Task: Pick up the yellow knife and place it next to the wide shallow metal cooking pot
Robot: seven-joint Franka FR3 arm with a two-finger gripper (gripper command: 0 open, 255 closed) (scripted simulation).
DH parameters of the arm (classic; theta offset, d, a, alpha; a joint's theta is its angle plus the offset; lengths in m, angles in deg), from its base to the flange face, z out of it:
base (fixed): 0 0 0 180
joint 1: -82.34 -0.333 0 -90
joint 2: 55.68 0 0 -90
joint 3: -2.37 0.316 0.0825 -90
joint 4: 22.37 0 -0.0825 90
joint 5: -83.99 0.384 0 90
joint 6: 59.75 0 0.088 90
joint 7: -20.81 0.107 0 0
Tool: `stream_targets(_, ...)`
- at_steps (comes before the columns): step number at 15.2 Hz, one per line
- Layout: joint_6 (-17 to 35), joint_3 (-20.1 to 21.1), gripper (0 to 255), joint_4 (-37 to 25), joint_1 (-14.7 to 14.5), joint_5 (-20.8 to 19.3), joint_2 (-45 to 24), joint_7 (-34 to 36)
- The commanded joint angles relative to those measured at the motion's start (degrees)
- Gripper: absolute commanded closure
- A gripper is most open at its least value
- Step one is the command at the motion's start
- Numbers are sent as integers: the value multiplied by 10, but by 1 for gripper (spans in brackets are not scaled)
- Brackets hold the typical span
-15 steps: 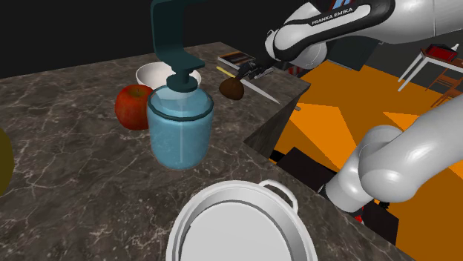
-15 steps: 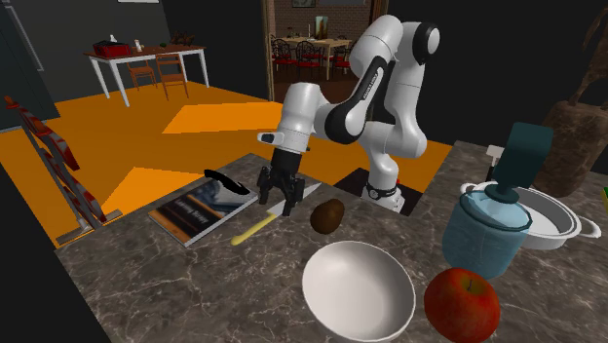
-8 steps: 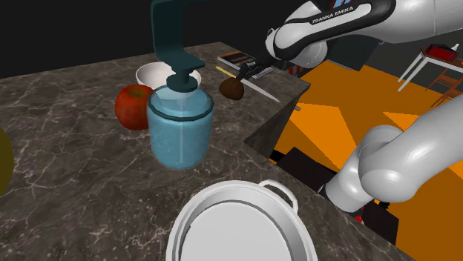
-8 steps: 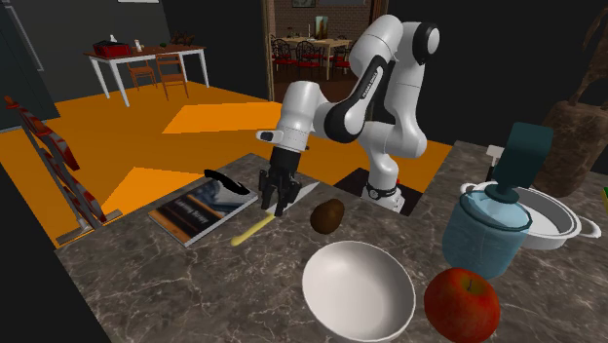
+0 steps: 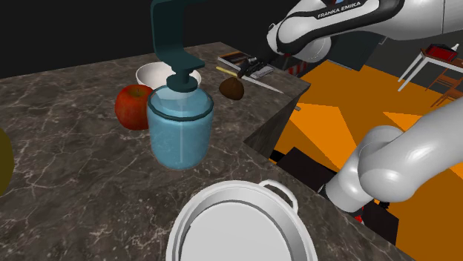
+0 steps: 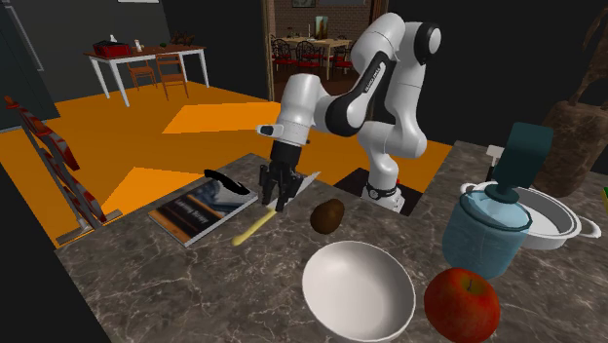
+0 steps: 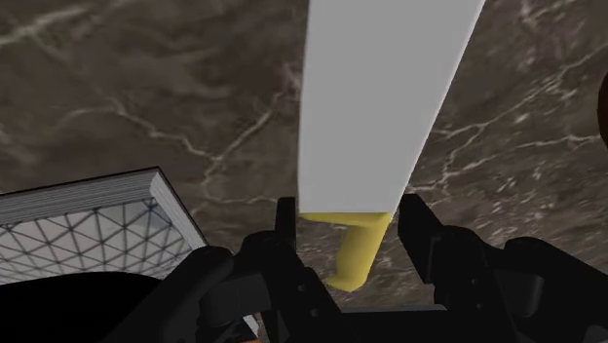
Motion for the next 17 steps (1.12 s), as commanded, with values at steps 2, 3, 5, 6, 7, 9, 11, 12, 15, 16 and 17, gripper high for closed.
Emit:
stream_targets(2,-25,7,255,-13,8,-12,12,13)
stream_targets(3,-33,9,255,-17,10,-15,16,16)
stream_targets(5,-49,12,255,-27,13,-21,22,23)
stream_targets(6,-58,14,255,-32,15,-24,25,26)
stream_targets(7,-66,15,255,-38,17,-27,28,29)
stream_targets(9,-82,18,255,-49,19,-31,34,35)
stream_targets(11,-98,21,255,-60,22,-35,39,40)
stream_targets(12,-106,22,255,-66,23,-37,41,42)
stream_targets(15,-129,25,255,-84,26,-43,47,49)
stream_targets(16,-137,26,255,-90,26,-44,48,52)
stream_targets(17,-145,27,255,-96,27,-45,50,54)
